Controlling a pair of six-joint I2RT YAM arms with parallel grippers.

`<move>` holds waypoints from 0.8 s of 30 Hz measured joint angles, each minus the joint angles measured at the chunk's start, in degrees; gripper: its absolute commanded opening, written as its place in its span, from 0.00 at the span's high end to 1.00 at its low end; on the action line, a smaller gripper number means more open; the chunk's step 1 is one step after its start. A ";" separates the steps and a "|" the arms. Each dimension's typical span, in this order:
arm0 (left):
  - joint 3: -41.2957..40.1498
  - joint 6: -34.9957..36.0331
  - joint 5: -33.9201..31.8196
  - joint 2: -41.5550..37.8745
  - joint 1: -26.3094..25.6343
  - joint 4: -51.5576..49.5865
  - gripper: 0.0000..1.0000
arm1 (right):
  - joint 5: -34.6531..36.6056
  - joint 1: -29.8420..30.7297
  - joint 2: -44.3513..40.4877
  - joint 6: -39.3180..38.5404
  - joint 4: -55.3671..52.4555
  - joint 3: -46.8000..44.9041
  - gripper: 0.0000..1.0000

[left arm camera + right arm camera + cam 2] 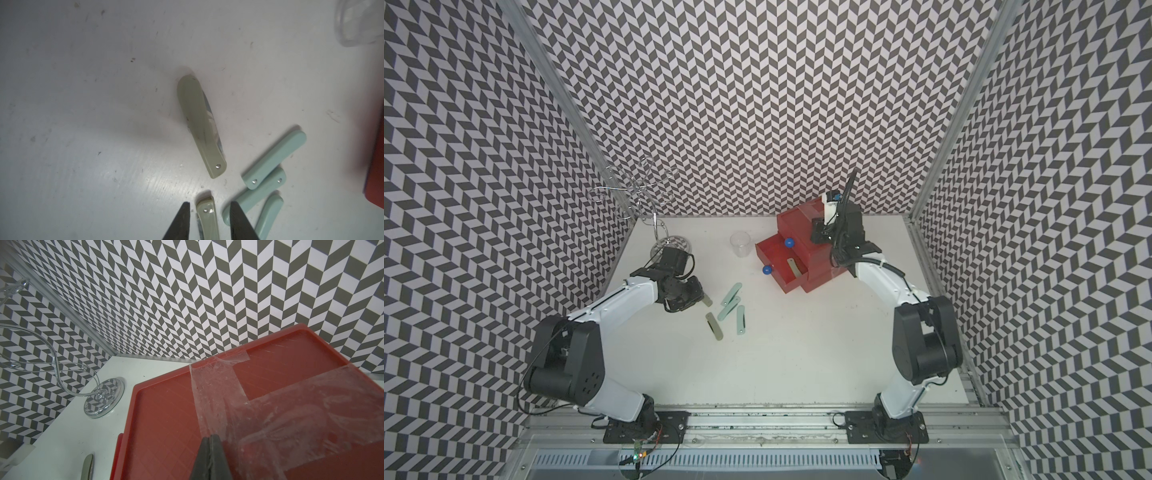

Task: Place the fruit knives into the drawer by color
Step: Pick up the fruit knife from the center of the board.

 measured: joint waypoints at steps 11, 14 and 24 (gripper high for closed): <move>5.46 0.39 -0.74 9.94 0.33 0.35 0.65 | -0.02 0.00 0.00 -0.09 0.09 0.00 1.00; 6.54 0.39 -0.85 10.60 0.33 0.48 0.65 | -0.04 0.00 0.00 -0.11 0.09 0.00 1.00; 8.41 -0.07 -2.08 13.55 0.33 0.52 0.52 | -0.04 0.00 0.00 -0.11 0.11 0.00 1.00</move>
